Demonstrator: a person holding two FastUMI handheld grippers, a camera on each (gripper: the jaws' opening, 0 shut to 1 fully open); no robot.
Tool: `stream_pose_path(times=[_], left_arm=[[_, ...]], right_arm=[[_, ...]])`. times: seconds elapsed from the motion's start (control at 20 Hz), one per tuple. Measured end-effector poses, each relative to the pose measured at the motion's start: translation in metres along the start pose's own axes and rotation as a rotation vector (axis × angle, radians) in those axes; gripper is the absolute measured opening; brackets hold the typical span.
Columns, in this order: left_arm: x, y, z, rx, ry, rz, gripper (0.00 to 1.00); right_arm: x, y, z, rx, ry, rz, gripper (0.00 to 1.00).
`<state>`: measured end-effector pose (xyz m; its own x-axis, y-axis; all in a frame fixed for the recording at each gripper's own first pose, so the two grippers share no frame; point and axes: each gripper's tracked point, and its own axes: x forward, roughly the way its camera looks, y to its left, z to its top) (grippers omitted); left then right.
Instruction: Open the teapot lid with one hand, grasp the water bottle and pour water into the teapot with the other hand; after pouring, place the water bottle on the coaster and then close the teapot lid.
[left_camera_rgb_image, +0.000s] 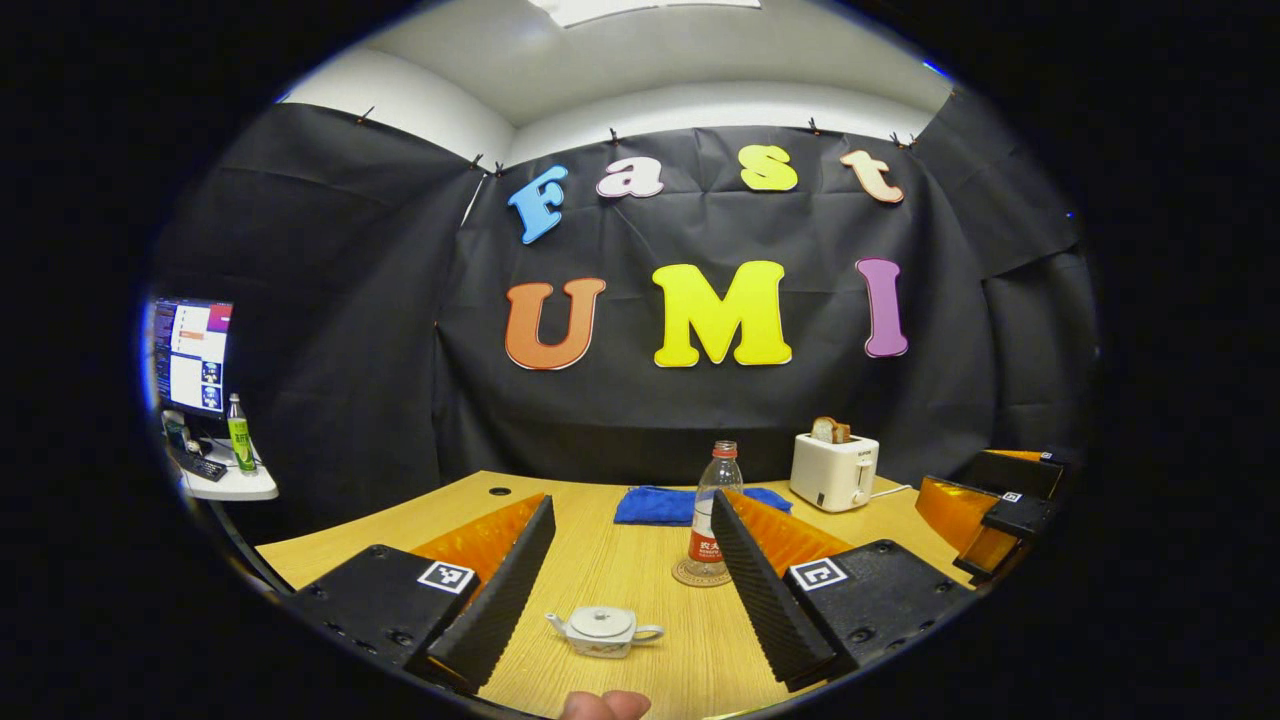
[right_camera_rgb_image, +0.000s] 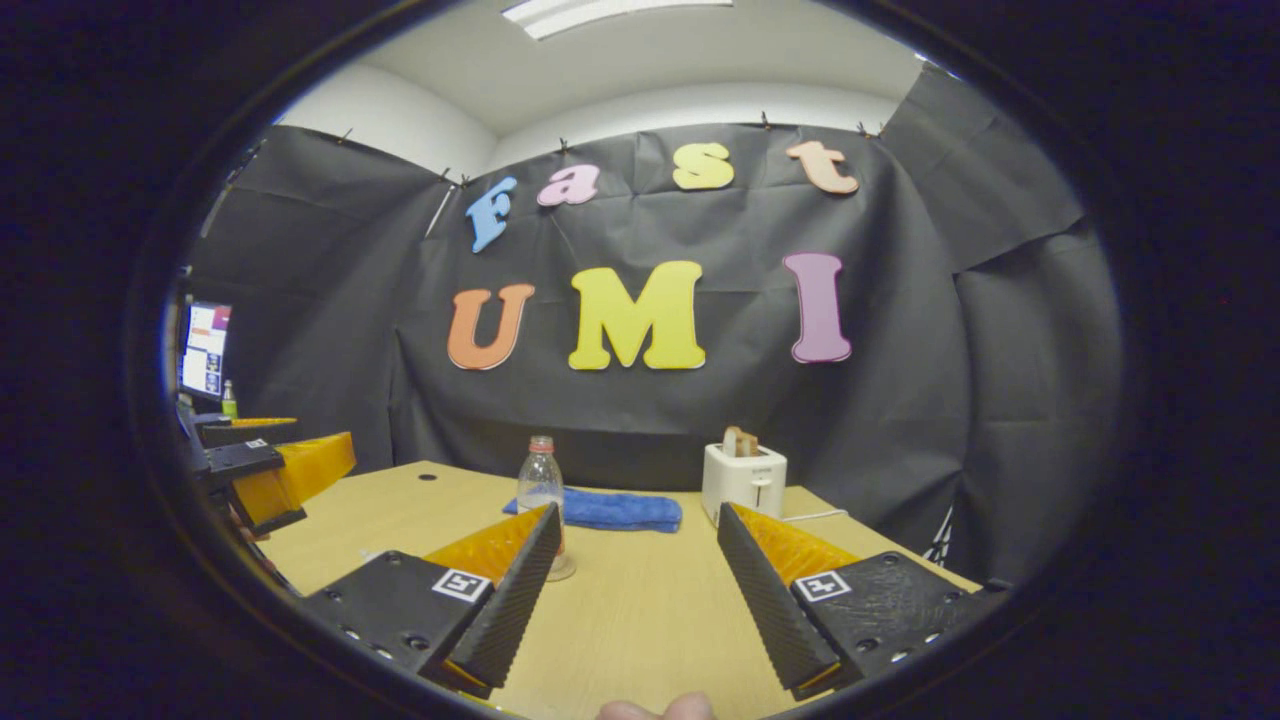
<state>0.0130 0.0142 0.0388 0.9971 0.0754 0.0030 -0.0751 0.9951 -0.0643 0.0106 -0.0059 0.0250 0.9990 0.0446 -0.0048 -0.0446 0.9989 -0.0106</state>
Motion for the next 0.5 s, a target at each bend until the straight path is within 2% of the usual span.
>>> stream_pose_path(times=[0.2, 0.5], left_arm=[[-0.006, -0.014, -0.006, -0.008, 0.009, -0.053, 0.98], [-0.005, -0.001, -0.009, -0.007, 0.012, -0.026, 0.98]], right_arm=[[-0.010, 0.004, -0.003, -0.024, -0.004, -0.019, 0.94], [-0.003, 0.016, -0.008, -0.031, -0.005, -0.023, 0.94]])
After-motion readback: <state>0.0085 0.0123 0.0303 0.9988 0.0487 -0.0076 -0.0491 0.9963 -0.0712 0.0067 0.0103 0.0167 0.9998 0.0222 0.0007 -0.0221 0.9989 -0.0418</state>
